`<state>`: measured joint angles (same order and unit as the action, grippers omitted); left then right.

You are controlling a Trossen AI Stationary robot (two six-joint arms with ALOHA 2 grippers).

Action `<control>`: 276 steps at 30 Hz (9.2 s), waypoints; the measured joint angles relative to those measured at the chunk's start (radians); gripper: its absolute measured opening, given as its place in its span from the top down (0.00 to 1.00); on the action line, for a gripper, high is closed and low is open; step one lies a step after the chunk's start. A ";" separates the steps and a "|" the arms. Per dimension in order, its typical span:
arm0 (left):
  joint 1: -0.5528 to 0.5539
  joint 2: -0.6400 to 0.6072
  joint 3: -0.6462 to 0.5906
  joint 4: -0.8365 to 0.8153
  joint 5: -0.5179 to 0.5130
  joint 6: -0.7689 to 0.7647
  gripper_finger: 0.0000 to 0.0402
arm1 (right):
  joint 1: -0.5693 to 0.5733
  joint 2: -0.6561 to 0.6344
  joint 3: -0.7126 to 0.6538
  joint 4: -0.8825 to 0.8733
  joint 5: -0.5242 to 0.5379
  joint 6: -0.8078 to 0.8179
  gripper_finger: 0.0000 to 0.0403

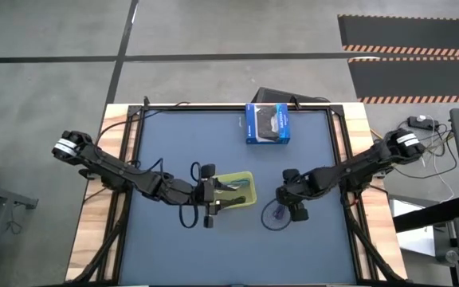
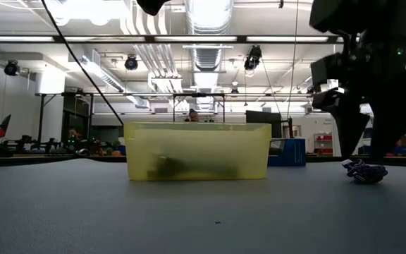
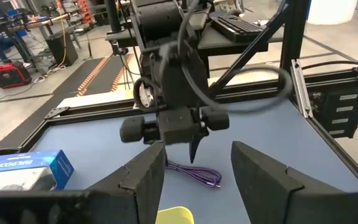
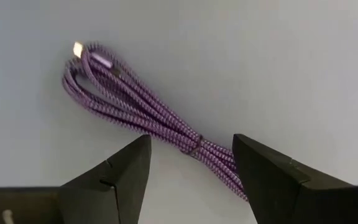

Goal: Pick and place USB-C Cables
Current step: Put the violet charger cable into the yellow bin

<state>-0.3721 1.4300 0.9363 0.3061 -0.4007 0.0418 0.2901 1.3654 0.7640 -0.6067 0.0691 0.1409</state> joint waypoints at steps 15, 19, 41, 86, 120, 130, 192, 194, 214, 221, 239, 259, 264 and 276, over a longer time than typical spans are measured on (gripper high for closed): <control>0.000 0.000 -0.001 0.000 0.000 0.000 0.58 | -0.003 0.160 0.071 -0.075 0.000 -0.079 0.46; 0.000 0.000 -0.002 0.005 0.000 -0.001 0.58 | -0.007 0.159 0.072 -0.074 -0.005 -0.075 0.51; 0.000 0.000 -0.003 0.027 0.001 -0.010 0.58 | -0.013 0.147 0.069 -0.053 -0.014 -0.037 0.95; 0.000 0.053 -0.005 0.251 0.002 -0.004 0.58 | 0.081 -0.180 -0.269 1.313 0.065 -0.206 0.97; 0.034 0.381 0.081 0.740 0.022 -0.003 0.58 | 0.049 -0.153 -0.267 1.476 0.089 -0.227 0.97; 0.039 0.414 0.112 0.742 0.026 -0.003 0.61 | 0.049 -0.153 -0.267 1.476 0.089 -0.231 0.97; 0.146 0.239 0.519 -0.956 0.130 -0.589 0.96 | 0.050 -0.583 -0.237 0.844 0.223 -0.179 0.68; 0.163 0.246 0.547 -0.997 0.201 -0.609 0.96 | 0.050 -0.595 -0.220 0.798 0.223 -0.180 0.69; 0.307 0.414 0.709 -1.093 0.628 -0.593 0.96 | 0.050 -0.634 -0.160 0.596 0.223 -0.202 0.75; 0.306 0.501 0.834 -1.230 0.576 -0.483 0.96 | 0.050 -0.637 -0.161 0.570 0.223 -0.210 0.77; 0.306 0.511 0.788 -1.239 0.440 -0.392 0.96 | 0.050 -0.629 -0.162 0.557 0.224 -0.186 0.80; 0.306 0.511 0.660 -1.144 0.417 -0.393 0.95 | 0.050 -0.629 -0.169 0.551 0.224 -0.186 0.80; 0.306 0.514 0.654 -1.122 0.418 -0.393 0.95 | 0.050 -0.629 -0.169 0.551 0.224 -0.186 0.81; 0.306 0.515 0.593 -1.073 0.418 -0.400 0.95 | 0.050 -0.629 -0.170 0.551 0.224 -0.186 0.80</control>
<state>-0.0666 1.9453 1.5291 -0.7667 0.0170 -0.3587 0.3397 0.7364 0.5944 -0.0558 0.2928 -0.0448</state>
